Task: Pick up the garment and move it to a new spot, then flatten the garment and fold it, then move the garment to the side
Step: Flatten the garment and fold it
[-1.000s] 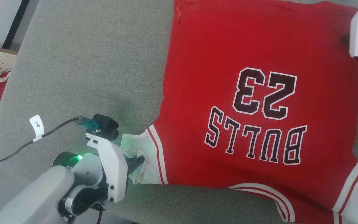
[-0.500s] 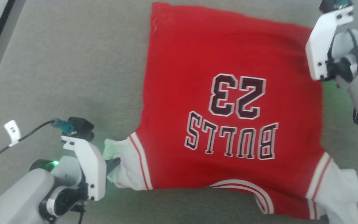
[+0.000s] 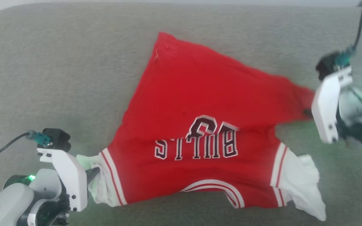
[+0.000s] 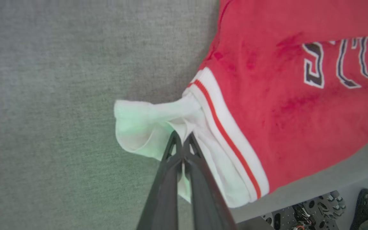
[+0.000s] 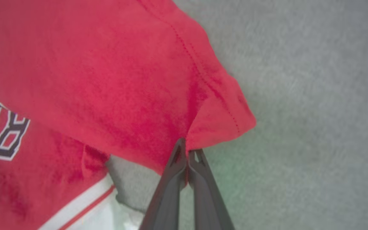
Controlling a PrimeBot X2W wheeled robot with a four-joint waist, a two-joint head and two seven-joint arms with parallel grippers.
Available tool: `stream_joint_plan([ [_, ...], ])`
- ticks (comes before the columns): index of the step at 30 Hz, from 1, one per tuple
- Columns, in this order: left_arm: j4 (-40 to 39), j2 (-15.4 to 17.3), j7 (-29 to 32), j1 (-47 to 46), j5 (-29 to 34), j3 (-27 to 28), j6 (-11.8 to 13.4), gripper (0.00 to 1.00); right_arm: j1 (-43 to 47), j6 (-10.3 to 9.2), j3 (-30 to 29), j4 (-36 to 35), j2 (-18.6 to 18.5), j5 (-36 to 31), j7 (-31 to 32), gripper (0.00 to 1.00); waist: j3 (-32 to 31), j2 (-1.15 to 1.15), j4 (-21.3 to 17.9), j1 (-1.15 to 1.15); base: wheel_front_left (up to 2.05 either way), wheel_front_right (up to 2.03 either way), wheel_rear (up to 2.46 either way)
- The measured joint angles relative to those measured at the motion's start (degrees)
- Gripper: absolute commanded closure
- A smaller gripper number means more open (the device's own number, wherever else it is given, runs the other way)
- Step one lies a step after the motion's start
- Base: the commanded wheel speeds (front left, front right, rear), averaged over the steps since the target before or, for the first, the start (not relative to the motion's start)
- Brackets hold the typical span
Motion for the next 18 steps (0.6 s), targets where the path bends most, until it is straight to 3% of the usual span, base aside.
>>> stream_joint_plan([
  [6, -1.6, 1.1, 0.0, 0.7, -0.1, 0.5, 0.6, 1.00, 14.4, 0.00, -7.5, -11.8, -0.5, 0.9, 4.9, 1.00, -0.2, 0.00, -2.3, 0.00, 0.00, 0.00, 0.00],
  [13, -1.8, 1.0, 0.0, 0.3, -0.1, 0.5, 0.3, 1.00, 25.8, 0.00, -15.8, -18.3, 5.4, -4.9, 5.3, 1.00, 0.9, 0.00, -2.5, 0.00, 0.00, 0.00, 0.00],
  [16, -1.1, 0.7, 0.0, -0.1, -0.1, 0.3, -0.2, 1.00, 27.1, 0.01, -17.9, -16.8, 8.4, -8.4, 2.9, 0.58, 1.1, 0.00, -2.4, 0.00, 0.00, 0.00, 0.00],
  [17, -0.9, 0.5, 0.0, -0.2, -0.1, 0.2, -0.3, 1.00, 27.1, 0.05, -18.1, -16.3, 9.0, -9.6, 2.5, 0.33, 1.0, 0.00, -2.4, 0.00, 0.00, 0.00, 0.00],
  [18, -0.6, 0.3, 0.0, -0.3, 0.0, 0.1, -0.5, 1.00, 27.2, 0.05, -18.4, -15.9, 9.5, -10.3, 2.1, 0.00, 0.9, 0.00, -2.3, 0.00, 0.00, 0.00, 0.00],
])
